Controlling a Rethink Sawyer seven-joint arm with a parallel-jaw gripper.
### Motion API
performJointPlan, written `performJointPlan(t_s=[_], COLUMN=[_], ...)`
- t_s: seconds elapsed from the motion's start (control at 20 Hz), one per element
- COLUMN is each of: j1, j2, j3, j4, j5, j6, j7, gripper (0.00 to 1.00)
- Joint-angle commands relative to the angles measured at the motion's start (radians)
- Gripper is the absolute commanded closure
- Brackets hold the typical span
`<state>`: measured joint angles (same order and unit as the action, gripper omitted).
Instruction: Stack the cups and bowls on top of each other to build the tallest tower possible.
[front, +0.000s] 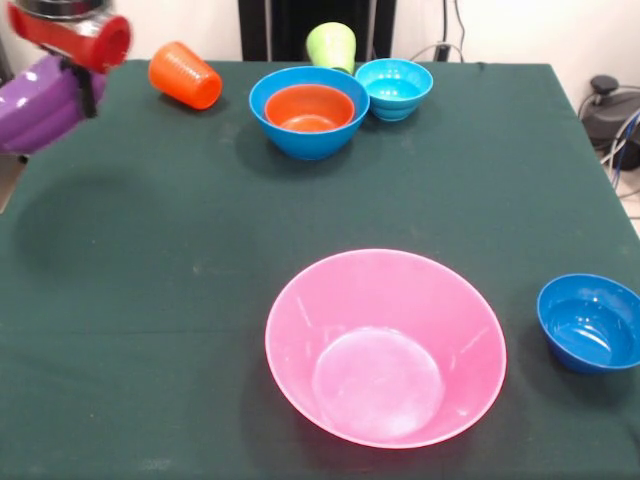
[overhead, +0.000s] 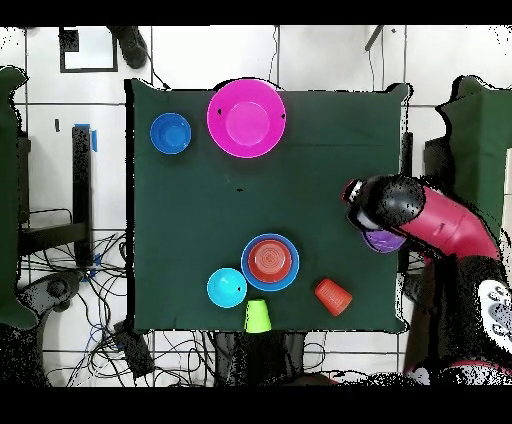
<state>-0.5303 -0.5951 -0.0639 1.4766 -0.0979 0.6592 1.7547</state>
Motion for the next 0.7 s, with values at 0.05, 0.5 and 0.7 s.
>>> performJointPlan(t_s=[0.05,0.5,0.7], j1=[0.114,0.179,0.215], j2=[0.04,0.055,0.011], j3=[0.098,0.08,0.045], j4=[0.071,0.192,0.285], j5=[-0.005,0.083,0.099], j6=[-0.024,-0.203,-0.301], j7=[0.106,0.256,0.317], gripper=[1.0,1.0,1.0])
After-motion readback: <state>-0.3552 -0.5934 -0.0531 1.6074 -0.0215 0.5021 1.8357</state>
